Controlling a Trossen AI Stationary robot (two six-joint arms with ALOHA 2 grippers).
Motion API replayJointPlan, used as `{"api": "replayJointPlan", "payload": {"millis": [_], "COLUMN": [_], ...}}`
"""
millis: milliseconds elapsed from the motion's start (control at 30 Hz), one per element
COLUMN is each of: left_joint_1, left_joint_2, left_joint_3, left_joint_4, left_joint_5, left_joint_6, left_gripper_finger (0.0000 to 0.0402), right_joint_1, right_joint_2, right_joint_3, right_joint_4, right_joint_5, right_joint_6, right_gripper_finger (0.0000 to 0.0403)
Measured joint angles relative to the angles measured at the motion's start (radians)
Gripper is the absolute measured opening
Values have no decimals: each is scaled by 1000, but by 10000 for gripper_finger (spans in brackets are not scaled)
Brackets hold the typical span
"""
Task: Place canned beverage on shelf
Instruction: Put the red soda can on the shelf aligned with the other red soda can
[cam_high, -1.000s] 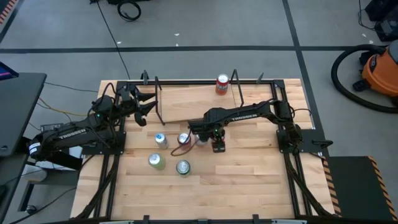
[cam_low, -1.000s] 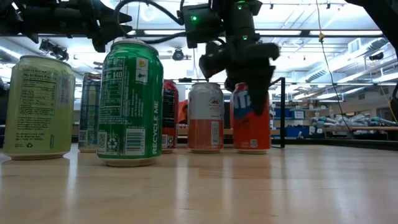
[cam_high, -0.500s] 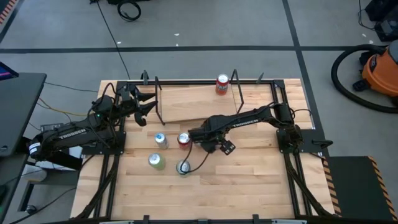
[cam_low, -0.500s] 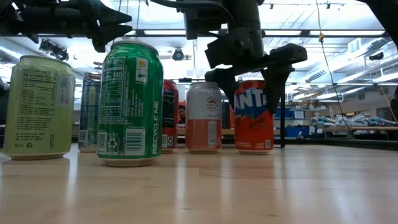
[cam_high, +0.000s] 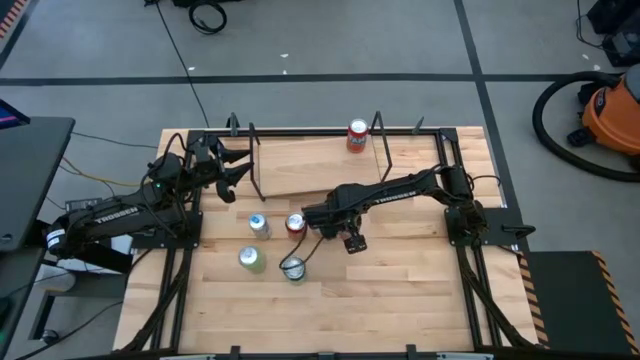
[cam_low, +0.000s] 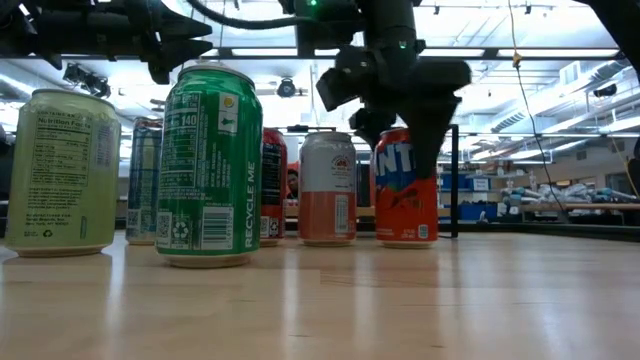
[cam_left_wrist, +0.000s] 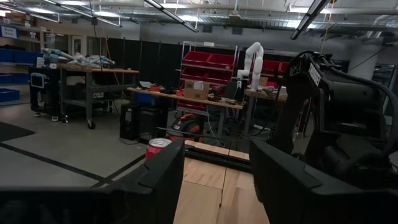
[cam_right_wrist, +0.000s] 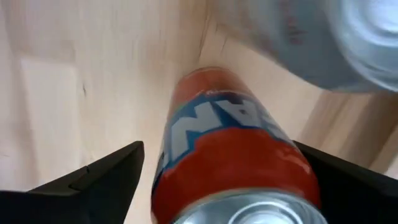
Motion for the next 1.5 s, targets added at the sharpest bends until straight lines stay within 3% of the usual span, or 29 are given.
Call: {"api": "replayJointPlan", "payload": {"millis": [200,467,800,1167,1500], "left_joint_1": [0,0,0,0,0], "left_joint_2": [0,0,0,0,0], "left_joint_3": [0,0,0,0,0], "left_joint_4": [0,-2,-2,-2,-4], "left_joint_5": [0,0,0,0,0], "left_joint_6": [0,0,0,0,0], "left_gripper_finger": [192,192,192,192,192], "right_joint_1": [-34,-59,-52,-19,4], "right_joint_2": [0,0,-5,-134,-146], "right_joint_3": [21,21,21,21,-27], "right_joint_4": [-10,-9,-69,-59,-46], "right_joint_5": [-116,-99,-56,46,82], "right_joint_6": [265,530,602,664,734], "right_gripper_finger": [399,394,393,393,393]}}
